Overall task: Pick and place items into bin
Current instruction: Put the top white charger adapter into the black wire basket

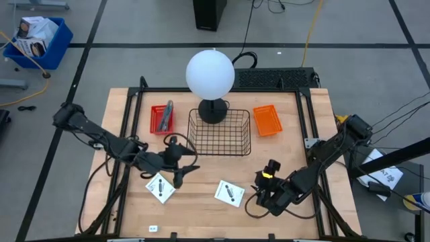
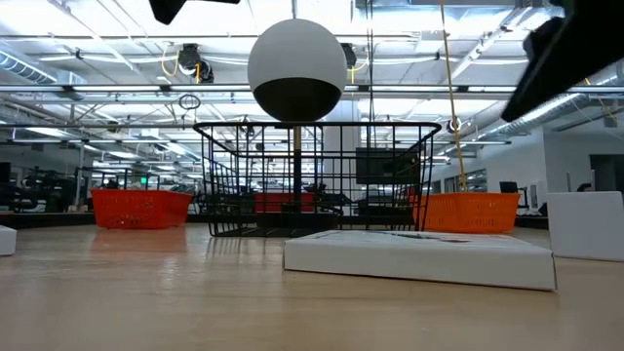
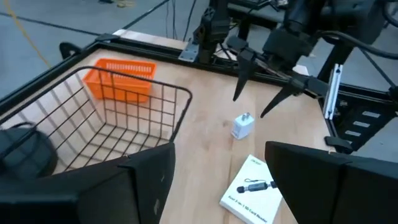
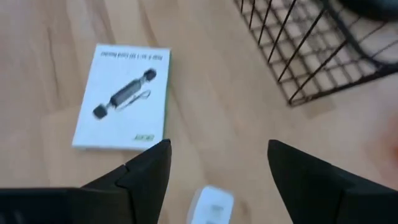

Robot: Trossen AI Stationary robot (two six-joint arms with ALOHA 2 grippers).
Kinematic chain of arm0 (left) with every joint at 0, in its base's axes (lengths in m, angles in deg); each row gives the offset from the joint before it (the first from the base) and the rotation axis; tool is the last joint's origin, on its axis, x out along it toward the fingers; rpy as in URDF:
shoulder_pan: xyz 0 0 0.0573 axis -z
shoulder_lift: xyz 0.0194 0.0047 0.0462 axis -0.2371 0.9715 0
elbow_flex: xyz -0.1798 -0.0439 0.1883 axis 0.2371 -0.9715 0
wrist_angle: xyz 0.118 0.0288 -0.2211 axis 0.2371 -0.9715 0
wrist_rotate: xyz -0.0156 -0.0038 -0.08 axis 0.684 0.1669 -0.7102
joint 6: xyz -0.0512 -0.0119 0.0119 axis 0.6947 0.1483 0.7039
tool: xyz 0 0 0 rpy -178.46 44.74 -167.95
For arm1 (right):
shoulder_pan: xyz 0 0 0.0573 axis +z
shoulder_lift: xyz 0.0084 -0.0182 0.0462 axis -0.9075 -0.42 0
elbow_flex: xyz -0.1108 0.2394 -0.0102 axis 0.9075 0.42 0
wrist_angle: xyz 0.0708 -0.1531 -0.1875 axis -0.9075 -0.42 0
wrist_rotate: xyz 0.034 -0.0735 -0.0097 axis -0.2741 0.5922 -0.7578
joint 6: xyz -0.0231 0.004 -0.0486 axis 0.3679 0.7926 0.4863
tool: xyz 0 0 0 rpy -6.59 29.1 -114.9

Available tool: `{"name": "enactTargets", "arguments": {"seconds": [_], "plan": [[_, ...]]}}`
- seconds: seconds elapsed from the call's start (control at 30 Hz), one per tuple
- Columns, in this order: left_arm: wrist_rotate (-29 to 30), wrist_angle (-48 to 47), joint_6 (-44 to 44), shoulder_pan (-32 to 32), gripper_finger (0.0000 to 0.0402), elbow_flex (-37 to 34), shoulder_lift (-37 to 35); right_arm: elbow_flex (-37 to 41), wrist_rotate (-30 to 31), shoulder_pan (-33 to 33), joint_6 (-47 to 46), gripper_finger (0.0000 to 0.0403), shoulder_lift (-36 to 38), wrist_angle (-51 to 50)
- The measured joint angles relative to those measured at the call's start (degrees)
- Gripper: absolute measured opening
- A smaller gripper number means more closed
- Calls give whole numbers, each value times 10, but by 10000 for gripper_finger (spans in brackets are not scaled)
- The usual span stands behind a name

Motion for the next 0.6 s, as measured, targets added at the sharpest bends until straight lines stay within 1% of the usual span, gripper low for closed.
{"name": "enactTargets", "arguments": {"seconds": [0.17,0.33,0.43,0.6], "plan": [[-2,21,-1,0,255,0,19,8,-27,5,-35,258,-3,-9],[-2,21,9,1,255,0,19,59,-64,6,-72,255,-4,7],[-2,32,12,4,255,0,19,96,-75,6,-90,256,-4,48],[-2,35,10,5,255,0,19,148,-88,5,-91,253,-4,143]]}}
